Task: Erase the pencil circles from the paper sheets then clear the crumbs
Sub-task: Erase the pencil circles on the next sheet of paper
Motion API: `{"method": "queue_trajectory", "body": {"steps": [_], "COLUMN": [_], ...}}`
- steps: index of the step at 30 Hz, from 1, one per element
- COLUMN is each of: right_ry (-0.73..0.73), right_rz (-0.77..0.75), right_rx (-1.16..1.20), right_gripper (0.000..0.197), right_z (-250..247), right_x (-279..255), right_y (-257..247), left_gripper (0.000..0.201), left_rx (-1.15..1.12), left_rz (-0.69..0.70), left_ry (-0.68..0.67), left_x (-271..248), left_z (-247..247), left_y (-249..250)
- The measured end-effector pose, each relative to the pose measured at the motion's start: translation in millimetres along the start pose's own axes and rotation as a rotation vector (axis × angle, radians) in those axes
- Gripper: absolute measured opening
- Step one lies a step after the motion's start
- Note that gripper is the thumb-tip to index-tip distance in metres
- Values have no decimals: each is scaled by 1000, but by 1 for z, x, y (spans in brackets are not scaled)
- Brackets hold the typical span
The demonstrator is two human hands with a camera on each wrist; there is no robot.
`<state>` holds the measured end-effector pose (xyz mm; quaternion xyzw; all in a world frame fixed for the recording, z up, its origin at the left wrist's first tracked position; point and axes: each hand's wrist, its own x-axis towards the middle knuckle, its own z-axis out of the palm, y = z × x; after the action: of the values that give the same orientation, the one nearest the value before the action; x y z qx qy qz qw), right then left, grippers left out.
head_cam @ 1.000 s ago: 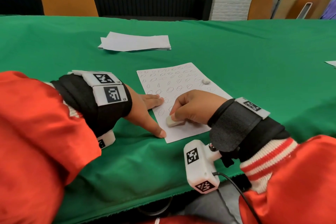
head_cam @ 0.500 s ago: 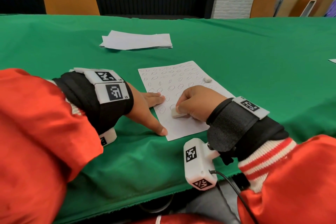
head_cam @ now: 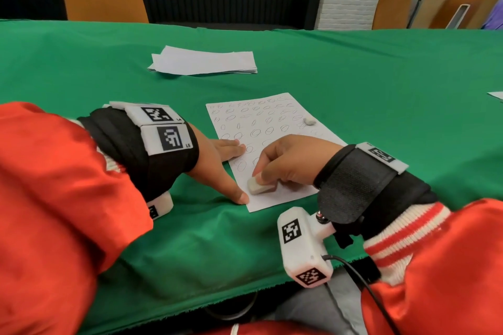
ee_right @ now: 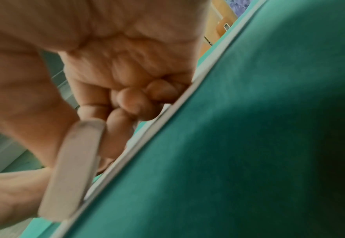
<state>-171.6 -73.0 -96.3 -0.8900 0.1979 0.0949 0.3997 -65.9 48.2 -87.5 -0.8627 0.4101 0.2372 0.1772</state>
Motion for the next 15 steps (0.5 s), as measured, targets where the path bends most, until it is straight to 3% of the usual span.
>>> {"method": "queue_trajectory", "body": {"steps": [5, 11, 15], "right_ry": [132, -19, 144], "right_rz": [2, -17, -24], "right_rx": [-5, -26, -27], "right_gripper": [3, 3, 2], "right_z": [4, 2, 5], "right_x": [6, 3, 8], "right_y": [2, -2, 0], "left_gripper": [107, 108, 106], "left_rx": [9, 16, 21], "left_rz": [-2, 1, 0], "left_ry": [2, 6, 8], "left_x": [-1, 0, -1], "left_z": [0, 0, -1], "left_y": [1, 0, 1]}}
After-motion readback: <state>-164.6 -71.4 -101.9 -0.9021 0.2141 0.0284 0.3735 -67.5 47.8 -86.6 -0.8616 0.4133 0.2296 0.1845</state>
